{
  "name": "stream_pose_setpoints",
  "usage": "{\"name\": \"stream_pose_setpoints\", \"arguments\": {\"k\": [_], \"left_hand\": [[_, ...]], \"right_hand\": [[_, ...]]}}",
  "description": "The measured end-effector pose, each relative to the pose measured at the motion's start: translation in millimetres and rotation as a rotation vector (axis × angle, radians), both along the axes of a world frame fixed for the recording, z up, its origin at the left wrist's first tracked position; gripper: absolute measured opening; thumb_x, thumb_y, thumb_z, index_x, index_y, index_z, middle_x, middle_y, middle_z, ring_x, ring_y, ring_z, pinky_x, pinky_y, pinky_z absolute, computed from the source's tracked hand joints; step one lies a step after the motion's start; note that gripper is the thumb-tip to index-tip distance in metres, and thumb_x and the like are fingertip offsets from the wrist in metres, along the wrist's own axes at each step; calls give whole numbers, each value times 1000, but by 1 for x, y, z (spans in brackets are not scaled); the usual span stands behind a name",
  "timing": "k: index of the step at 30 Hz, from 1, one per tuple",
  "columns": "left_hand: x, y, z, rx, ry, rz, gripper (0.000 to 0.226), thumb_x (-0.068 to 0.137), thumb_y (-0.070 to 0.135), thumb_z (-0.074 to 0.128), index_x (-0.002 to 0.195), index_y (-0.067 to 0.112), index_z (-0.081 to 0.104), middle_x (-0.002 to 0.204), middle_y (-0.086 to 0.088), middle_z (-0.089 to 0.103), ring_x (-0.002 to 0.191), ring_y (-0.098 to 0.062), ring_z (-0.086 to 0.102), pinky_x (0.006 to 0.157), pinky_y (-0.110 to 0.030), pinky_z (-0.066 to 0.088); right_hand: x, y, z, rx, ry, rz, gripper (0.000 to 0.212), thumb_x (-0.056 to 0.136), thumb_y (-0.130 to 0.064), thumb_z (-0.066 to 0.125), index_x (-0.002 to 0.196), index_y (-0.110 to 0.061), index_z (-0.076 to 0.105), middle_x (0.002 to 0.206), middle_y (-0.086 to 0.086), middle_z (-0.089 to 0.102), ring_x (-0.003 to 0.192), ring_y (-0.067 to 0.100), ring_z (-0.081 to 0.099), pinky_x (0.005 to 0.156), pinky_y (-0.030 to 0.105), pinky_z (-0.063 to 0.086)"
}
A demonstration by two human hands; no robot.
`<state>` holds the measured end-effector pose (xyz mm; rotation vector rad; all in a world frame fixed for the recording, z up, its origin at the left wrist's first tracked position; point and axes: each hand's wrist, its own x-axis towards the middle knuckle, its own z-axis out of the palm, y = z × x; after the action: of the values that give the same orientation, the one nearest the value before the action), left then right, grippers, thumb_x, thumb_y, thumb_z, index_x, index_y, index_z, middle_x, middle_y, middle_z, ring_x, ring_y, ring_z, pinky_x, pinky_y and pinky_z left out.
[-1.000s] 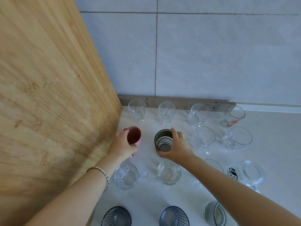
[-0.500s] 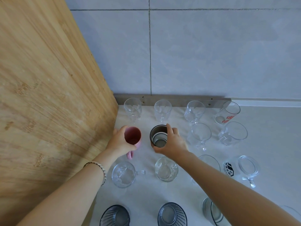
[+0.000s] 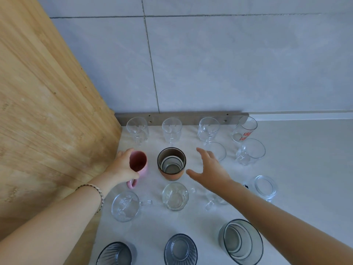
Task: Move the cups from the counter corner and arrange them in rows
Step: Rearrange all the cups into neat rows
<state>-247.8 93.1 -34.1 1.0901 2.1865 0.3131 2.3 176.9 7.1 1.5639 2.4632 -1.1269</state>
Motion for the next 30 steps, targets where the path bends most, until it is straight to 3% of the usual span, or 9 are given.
{"name": "stream_pose_setpoints", "arguments": {"k": [3,8,11,14,17,20,23,27,30], "left_hand": [[0,6,3,-22,59,-3,84,58,0,74,134,13,39,130,-13,38,102,-20,44,78,-27,42],[1,16,4,-56,68,100,83,46,8,79,124,13,48,121,-13,48,104,-27,52,79,-31,48],[8,18,8,-98,69,135,86,50,4,79,128,13,44,127,-14,45,108,-29,51,74,-30,51],[31,32,18,-152,75,236,91,67,4,71,142,17,22,142,-16,23,122,-34,42,64,-28,56],[72,61,37,52,256,110,80,74,16,64,142,12,22,148,-15,22,135,-33,28,109,-40,36],[125,92,50,188,250,-188,66,79,22,61,137,8,32,144,-13,34,133,-30,33,107,-40,33],[172,117,37,51,226,-409,76,81,36,60,144,13,23,148,-11,29,134,-30,35,107,-42,35],[208,137,14,-130,171,-328,90,80,47,60,148,18,7,151,-11,20,130,-35,39,100,-43,38],[217,142,3,-111,198,-264,84,82,44,60,146,17,14,149,-9,23,125,-36,42,94,-41,42]], "right_hand": [[44,15,9,69,14,-71,59,88,-28,62,141,-17,39,143,3,40,121,20,51,100,27,39],[104,34,3,74,-85,-181,48,87,-24,63,133,-16,50,138,3,46,103,21,56,95,26,41],[117,39,-6,70,-113,-171,47,87,-23,63,132,-16,51,138,3,47,108,20,56,95,26,41],[120,50,-14,77,-110,-153,46,87,-20,63,131,-14,52,139,5,45,123,22,51,100,27,38],[118,73,-19,133,-107,-151,50,86,-17,63,134,-10,49,141,10,40,131,26,42,107,31,34],[117,99,-20,201,-170,-188,64,85,-23,65,142,-15,39,149,12,28,139,30,26,114,39,26],[120,118,-25,108,-238,-228,84,81,-33,69,149,-22,21,155,10,18,138,35,27,113,43,27],[125,124,-36,5,-218,-216,89,80,-35,70,150,-21,17,151,8,26,129,28,47,104,37,39],[128,127,-37,11,-167,-175,89,74,-22,75,147,-25,26,149,3,31,127,26,47,101,34,42]]}}
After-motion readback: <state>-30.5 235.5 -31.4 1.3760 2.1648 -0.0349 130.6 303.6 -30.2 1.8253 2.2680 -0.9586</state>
